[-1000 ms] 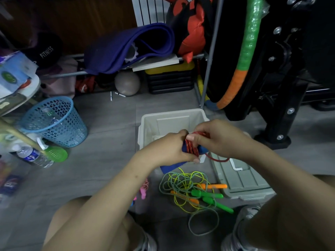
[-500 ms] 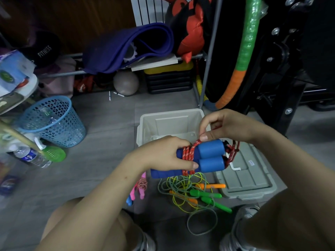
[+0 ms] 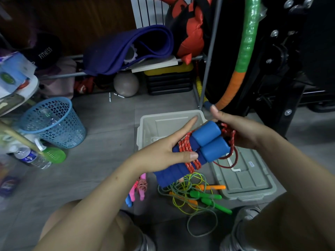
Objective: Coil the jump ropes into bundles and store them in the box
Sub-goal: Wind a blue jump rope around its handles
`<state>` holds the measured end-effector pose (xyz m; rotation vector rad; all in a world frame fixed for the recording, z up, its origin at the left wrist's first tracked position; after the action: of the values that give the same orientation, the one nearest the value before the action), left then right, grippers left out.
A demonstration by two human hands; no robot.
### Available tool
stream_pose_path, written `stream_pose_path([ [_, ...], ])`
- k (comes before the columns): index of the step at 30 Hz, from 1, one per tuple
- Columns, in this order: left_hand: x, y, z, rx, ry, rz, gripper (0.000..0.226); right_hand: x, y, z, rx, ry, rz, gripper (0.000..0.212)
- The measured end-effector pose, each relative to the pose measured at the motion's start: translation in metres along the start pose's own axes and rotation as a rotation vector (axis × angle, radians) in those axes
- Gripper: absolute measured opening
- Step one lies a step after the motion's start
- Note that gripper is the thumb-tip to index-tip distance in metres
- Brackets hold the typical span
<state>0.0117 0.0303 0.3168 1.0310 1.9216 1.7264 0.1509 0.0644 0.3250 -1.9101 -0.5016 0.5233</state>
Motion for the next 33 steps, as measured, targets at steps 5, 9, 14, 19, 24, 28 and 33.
stream_pose_path([
  [5, 0.007, 0.004, -0.002, -0.075, 0.049, -0.189, 0.056, 0.003, -0.004, -0.001, 0.131, -0.066, 0.092, 0.069],
  [9, 0.031, 0.003, -0.007, -0.061, 0.181, -0.27, 0.04, 0.011, -0.006, -0.002, 0.135, -0.097, 0.05, 0.07],
  [14, 0.039, -0.003, -0.008, 0.055, 0.268, -0.389, 0.025, -0.01, 0.002, -0.001, 0.147, 0.02, -0.16, 0.039],
  [19, 0.039, -0.007, -0.004, 0.096, 0.331, -0.429, 0.023, -0.024, 0.004, -0.002, 0.124, 0.091, -0.277, 0.019],
  [24, 0.035, -0.008, 0.0, 0.116, 0.355, -0.435, 0.027, -0.025, 0.005, 0.0, 0.178, 0.23, -0.423, 0.005],
  [28, 0.031, -0.008, 0.003, 0.111, 0.379, -0.458, 0.018, -0.021, 0.011, 0.002, 0.197, 0.389, -0.325, 0.042],
  [33, 0.03, -0.009, 0.006, 0.093, 0.451, -0.491, 0.021, -0.019, 0.015, 0.004, 0.186, 0.439, -0.225, 0.038],
])
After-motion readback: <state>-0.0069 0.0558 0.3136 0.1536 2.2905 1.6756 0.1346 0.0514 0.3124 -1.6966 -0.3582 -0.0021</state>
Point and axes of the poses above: each hand's wrist, its own z-axis towards the middle knuckle, its own x-axis out of the back of the hand, y = z × x, the point moved 7 cm from there along z, towards the middle knuckle, and after that the axes turned 3 degrees about -y, right-handed, at the moved point
